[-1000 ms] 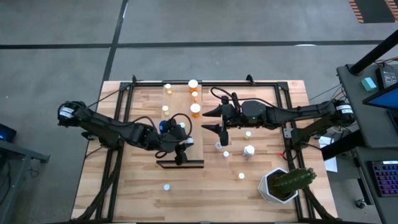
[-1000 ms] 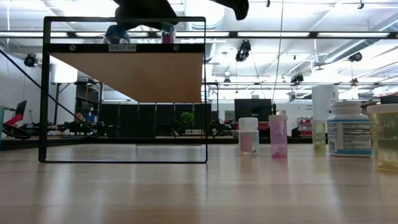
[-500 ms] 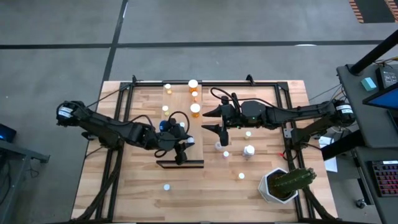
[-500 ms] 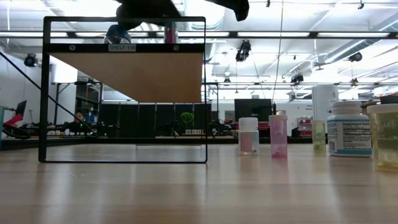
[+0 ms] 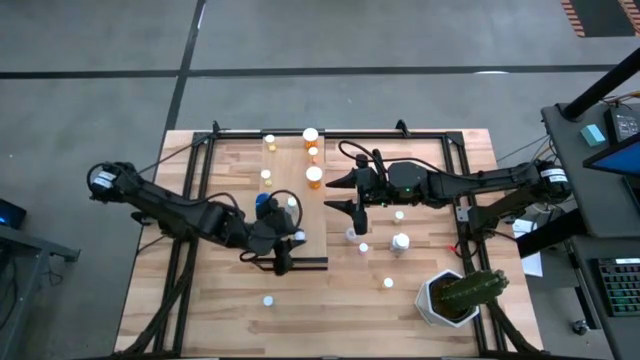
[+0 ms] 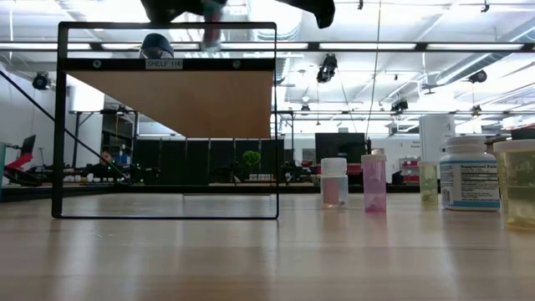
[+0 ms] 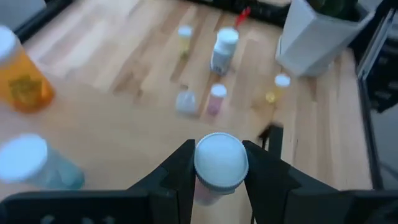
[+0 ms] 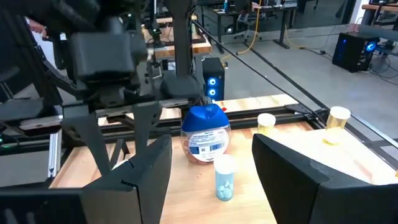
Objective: Pick and place medicine bottles onto shelf by color
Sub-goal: Put the top blue capsule bottle on the shelf
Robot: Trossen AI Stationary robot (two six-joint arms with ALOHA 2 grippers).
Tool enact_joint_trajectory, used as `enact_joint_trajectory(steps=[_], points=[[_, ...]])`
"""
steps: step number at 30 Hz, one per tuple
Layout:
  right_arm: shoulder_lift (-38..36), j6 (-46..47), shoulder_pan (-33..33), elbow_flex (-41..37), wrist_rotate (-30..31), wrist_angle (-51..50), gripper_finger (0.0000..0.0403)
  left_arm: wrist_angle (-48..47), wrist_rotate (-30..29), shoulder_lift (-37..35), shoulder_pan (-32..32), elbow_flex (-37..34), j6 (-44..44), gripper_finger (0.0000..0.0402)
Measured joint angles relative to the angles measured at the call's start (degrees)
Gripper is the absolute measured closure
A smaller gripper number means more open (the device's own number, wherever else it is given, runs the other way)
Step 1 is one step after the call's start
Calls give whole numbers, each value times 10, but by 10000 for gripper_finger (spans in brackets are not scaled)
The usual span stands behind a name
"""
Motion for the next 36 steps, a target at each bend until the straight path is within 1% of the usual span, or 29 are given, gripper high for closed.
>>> enact_joint_trajectory(steps=[3,8,13,16,25,36], points=[[0,0,0,0,0,0,188,0,-12,0,-11,-11,-1,306],[0,0,0,0,0,-1,188,3,-20,2,-13,-19,-15,306],[0,0,0,0,0,-2,188,-9,-11,2,-23,-20,-58,306],[0,0,0,0,0,-2,188,-19,-13,3,-25,-24,-61,306],[0,-5,0,0,0,-3,188,32,-17,1,-25,-56,-78,304],[0,-2,0,0,0,-5,188,30,-21,0,-25,-57,-88,247]])
